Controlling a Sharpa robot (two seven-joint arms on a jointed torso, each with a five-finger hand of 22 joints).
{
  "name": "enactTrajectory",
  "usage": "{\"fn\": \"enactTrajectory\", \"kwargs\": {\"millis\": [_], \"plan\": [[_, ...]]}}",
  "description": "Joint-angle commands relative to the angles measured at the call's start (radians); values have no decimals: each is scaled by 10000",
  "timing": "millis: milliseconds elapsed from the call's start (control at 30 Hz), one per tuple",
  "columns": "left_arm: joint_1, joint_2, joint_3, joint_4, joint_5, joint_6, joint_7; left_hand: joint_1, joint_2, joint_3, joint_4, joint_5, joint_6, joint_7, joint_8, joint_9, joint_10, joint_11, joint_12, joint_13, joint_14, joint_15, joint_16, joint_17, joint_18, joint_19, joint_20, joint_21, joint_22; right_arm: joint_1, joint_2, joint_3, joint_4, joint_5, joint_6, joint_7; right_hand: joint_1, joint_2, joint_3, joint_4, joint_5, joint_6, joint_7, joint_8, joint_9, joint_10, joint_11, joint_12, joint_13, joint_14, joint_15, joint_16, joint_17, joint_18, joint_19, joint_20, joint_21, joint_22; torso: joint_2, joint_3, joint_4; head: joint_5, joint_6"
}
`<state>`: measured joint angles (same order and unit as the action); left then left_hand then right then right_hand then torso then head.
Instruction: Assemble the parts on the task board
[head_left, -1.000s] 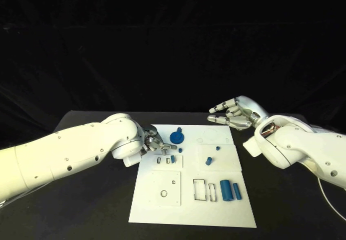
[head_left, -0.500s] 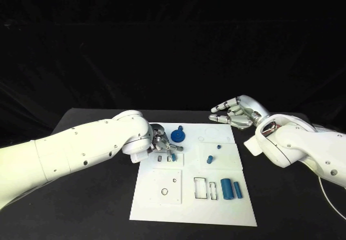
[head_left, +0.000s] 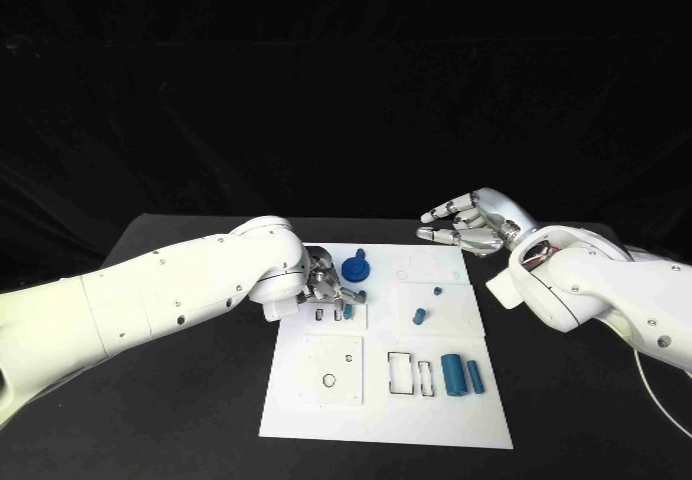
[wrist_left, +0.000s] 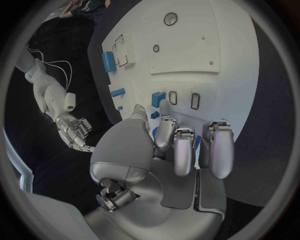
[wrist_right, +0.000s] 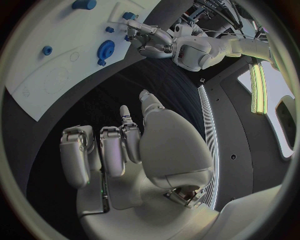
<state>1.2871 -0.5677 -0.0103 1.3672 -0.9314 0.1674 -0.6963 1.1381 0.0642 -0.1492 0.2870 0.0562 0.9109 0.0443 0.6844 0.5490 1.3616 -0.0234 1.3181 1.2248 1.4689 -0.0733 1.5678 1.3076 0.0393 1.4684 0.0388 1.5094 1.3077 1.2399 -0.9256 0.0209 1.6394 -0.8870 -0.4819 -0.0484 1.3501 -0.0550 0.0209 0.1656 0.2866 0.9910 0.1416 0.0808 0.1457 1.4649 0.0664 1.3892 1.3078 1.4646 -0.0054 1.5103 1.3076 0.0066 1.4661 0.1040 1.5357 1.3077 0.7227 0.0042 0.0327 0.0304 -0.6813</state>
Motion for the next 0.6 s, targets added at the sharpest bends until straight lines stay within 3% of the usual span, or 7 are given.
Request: {"fn": "enactTrajectory", "kwargs": {"millis": [33,600], "plan": [[7,22,7,-33,-161,416,-207,130,27,-72,-5,-22,-60,4,56,32,102,1,63,12,1019,-73,30,2632,-147,512,-79,52,1499,-10,11,-1,4,-136,51,-34,-21,62,-50,3,39,68,24,68,9,184,-79,-33,1544,824,-64,-25,1613,122,510,-39,-19,1955,1,4,12,-17,-22],[-2,262,4,-234,-356,548,-106,872,58,-80,-151,1,-168,2,147,321,92,-3,45,33,1019,-75,30,2632,-149,511,-81,54,1520,-28,54,-7,-21,-144,91,-54,-29,64,-60,5,54,73,21,69,11,186,-80,-27,1547,822,-66,-30,1608,122,508,-42,-21,1952,3,9,0,-23,-53]]}}
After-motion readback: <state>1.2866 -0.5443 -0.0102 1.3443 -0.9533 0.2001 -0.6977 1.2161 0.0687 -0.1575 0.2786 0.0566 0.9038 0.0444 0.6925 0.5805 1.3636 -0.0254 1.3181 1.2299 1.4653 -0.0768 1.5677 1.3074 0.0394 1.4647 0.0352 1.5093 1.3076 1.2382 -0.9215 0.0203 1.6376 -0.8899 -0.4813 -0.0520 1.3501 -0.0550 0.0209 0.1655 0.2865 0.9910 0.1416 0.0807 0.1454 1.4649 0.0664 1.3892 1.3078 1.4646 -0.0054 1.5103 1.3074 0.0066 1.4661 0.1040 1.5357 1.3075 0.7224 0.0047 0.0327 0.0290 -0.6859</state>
